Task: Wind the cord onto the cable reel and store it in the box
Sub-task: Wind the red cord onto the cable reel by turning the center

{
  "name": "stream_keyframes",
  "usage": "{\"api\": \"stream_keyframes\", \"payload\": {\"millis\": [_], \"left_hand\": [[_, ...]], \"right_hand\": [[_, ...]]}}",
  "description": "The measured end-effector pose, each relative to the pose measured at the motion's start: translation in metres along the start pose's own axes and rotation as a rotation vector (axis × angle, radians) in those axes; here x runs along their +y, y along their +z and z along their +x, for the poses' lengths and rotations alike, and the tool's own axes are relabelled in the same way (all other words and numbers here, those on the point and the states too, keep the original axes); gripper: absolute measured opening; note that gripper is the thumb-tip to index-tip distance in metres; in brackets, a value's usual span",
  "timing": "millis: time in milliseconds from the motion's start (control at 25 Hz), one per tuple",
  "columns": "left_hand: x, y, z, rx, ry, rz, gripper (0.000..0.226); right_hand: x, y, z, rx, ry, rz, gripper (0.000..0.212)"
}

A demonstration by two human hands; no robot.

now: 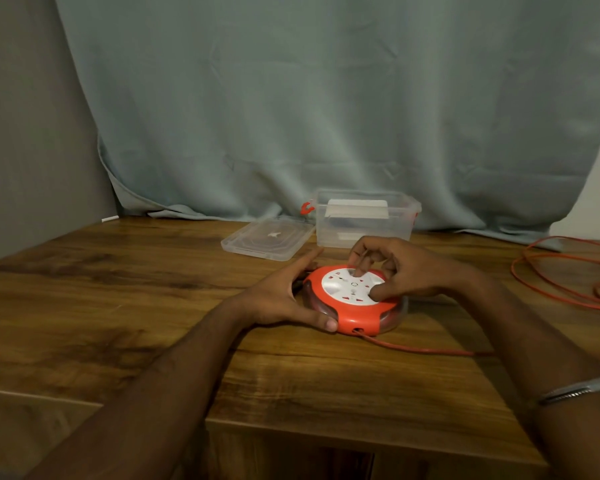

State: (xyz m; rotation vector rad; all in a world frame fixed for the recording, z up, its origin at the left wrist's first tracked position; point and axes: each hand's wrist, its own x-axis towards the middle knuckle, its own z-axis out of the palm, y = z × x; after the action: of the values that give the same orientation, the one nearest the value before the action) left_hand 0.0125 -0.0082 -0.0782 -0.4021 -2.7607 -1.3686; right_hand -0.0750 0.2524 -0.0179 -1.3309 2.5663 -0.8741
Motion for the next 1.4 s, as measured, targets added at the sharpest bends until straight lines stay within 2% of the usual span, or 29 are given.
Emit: {"api": "stream_keyframes", "payload": {"millis": [80, 200, 280, 480, 640, 720, 800, 840, 880, 960, 1160, 1280, 1400], "left_hand": [[0.000, 0.000, -0.001, 0.001, -0.004, 0.001, 0.141], [0.002, 0.000, -0.001, 0.006, -0.006, 0.008, 0.138], [0.002, 0.000, -0.001, 0.003, -0.010, 0.009, 0.137], [0.001, 0.000, 0.000, 0.009, 0.008, 0.005, 0.137], [0.000, 0.001, -0.001, 0.001, 0.015, -0.009, 0.140], [-0.001, 0.001, -0.001, -0.001, 0.023, -0.023, 0.140], [-0.001, 0.001, -0.001, 0.001, 0.021, -0.027, 0.139], [-0.001, 0.001, -0.001, 0.000, 0.015, -0.024, 0.138], [0.000, 0.001, -0.001, -0.001, 0.014, -0.021, 0.138], [0.000, 0.001, -0.002, -0.002, 0.016, -0.014, 0.138], [0.001, 0.000, -0.001, -0.006, 0.009, 0.000, 0.136], [0.001, -0.001, -0.001, -0.012, 0.005, -0.002, 0.137], [0.000, 0.000, 0.000, -0.007, 0.010, 0.008, 0.140]], "right_hand": [[0.001, 0.001, 0.000, 0.021, 0.030, -0.044, 0.050], [0.001, 0.004, 0.003, 0.040, 0.036, -0.100, 0.031], [-0.004, 0.008, 0.003, 0.035, 0.021, -0.156, 0.027], [-0.013, 0.020, 0.007, 0.125, 0.024, -0.337, 0.054], [-0.016, 0.026, 0.010, 0.169, -0.022, -0.371, 0.056], [-0.017, 0.026, 0.011, 0.173, -0.041, -0.379, 0.051], [-0.017, 0.024, 0.011, 0.202, -0.062, -0.350, 0.031], [-0.015, 0.020, 0.009, 0.202, -0.056, -0.280, 0.015], [-0.012, 0.016, 0.008, 0.180, -0.043, -0.186, 0.015], [-0.009, 0.009, 0.004, 0.097, -0.009, -0.058, 0.040], [-0.003, 0.002, 0.001, -0.042, 0.039, -0.034, 0.067], [0.002, -0.001, 0.000, -0.070, 0.032, -0.041, 0.074], [0.001, -0.003, -0.001, -0.053, 0.034, -0.037, 0.069]]}}
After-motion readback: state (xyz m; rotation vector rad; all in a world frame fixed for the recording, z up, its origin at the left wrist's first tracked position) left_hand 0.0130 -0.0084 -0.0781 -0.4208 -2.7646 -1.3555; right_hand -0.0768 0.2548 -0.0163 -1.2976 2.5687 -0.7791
